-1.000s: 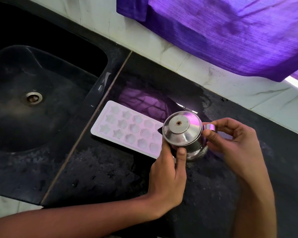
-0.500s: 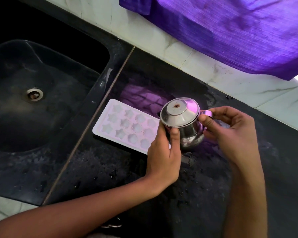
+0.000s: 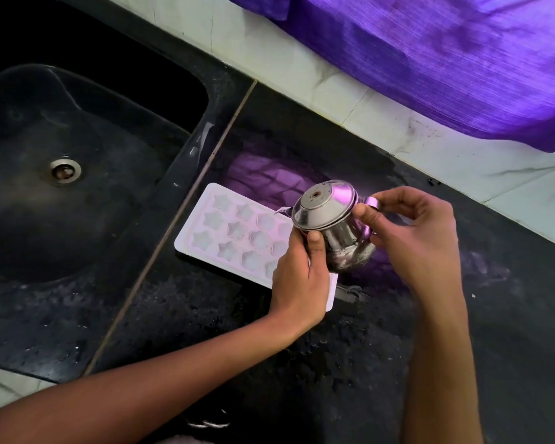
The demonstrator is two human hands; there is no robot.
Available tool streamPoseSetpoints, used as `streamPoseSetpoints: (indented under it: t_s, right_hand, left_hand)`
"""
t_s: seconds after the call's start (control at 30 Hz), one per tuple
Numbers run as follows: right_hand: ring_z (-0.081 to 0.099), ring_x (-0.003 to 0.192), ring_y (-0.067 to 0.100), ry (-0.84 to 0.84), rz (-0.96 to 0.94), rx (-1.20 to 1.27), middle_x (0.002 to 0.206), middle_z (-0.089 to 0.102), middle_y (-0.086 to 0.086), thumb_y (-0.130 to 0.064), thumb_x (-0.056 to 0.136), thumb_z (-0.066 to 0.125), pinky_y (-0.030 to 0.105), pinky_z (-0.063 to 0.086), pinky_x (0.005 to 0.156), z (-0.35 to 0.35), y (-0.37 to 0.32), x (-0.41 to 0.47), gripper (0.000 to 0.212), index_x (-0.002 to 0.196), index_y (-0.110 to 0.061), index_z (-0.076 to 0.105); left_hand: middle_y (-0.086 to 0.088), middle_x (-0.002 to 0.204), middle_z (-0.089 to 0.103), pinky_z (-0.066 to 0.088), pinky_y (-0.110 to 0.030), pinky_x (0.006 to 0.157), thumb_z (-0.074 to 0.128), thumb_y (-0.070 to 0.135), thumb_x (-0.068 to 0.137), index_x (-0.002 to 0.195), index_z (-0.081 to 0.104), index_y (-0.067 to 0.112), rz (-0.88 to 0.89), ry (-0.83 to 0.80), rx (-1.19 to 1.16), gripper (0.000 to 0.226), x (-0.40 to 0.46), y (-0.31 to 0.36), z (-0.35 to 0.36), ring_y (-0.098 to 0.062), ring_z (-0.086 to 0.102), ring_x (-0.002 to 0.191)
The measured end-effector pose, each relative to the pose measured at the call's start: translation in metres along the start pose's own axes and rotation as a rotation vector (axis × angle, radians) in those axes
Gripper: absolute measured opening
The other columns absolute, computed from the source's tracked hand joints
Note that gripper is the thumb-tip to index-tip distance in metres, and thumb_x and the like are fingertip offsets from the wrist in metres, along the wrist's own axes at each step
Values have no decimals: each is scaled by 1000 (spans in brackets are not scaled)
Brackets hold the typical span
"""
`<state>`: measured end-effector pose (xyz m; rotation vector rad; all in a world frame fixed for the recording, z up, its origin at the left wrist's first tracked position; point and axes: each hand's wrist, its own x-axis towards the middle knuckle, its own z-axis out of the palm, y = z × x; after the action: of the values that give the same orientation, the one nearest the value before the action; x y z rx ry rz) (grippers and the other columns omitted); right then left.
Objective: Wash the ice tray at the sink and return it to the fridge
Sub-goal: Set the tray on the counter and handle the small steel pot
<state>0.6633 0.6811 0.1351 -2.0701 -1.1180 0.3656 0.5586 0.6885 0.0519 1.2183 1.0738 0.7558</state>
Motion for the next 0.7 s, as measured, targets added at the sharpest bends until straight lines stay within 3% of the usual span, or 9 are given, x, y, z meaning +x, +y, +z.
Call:
streamPoseSetpoints:
  t_s: [0.43,0.7]
  right_hand:
    - [66,73,3,17,-9,-24,74,69,-14,-34,71,76,42,59,71,-2,-3,-1,12,74,-28,66]
    - [67,68,7,21,2,14,73,70,-11,-30,74,77,45,58,70,-4,-2,-4,10,75,-27,67]
  left_hand:
    - [7,106,65,47,-39,89,22,44,98,118,50,19,24,-11,-6,42,2,-1,2,-15,60,100]
    - [8,107,64,46,-34,86,23,42,98,121,48,19,45,-15,12,41,-1,3,1,-15,59,101]
